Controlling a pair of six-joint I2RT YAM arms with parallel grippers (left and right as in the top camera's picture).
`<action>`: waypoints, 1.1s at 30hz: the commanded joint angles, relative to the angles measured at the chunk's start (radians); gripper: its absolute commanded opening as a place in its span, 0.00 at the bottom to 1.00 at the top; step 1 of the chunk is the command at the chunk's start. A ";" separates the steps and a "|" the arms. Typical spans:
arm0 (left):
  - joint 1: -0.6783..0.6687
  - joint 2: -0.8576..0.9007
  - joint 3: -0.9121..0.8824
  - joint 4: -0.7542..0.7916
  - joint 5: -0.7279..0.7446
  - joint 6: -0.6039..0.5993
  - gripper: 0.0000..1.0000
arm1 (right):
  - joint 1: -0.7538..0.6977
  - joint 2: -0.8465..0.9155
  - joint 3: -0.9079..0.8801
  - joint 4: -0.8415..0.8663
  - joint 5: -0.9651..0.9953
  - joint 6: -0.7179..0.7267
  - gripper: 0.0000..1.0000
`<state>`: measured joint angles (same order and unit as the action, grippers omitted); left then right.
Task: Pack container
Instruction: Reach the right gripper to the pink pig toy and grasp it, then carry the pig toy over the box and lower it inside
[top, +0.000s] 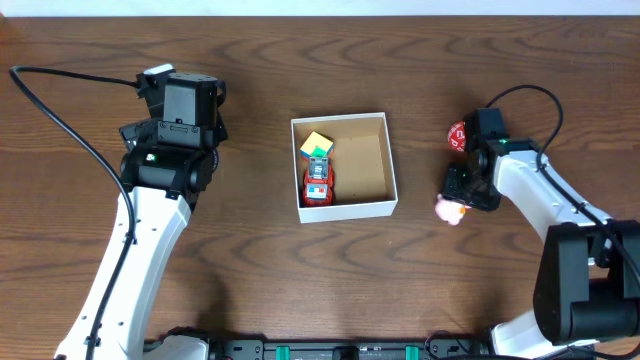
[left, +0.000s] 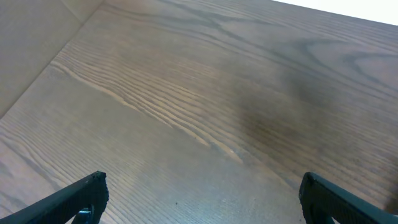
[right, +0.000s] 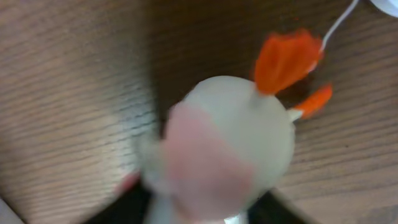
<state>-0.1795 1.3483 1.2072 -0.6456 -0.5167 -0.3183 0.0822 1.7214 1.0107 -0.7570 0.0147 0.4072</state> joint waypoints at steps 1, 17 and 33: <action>0.004 -0.009 0.010 0.001 -0.019 -0.013 0.98 | -0.003 0.004 0.002 0.001 -0.004 0.007 0.14; 0.004 -0.009 0.010 0.001 -0.019 -0.013 0.98 | 0.150 -0.388 0.091 -0.129 -0.003 -0.102 0.01; 0.004 -0.009 0.010 0.001 -0.019 -0.013 0.98 | 0.601 -0.445 0.089 0.036 0.180 -0.182 0.01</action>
<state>-0.1795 1.3483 1.2072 -0.6460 -0.5167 -0.3183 0.6498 1.2247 1.0855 -0.7303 0.1207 0.2481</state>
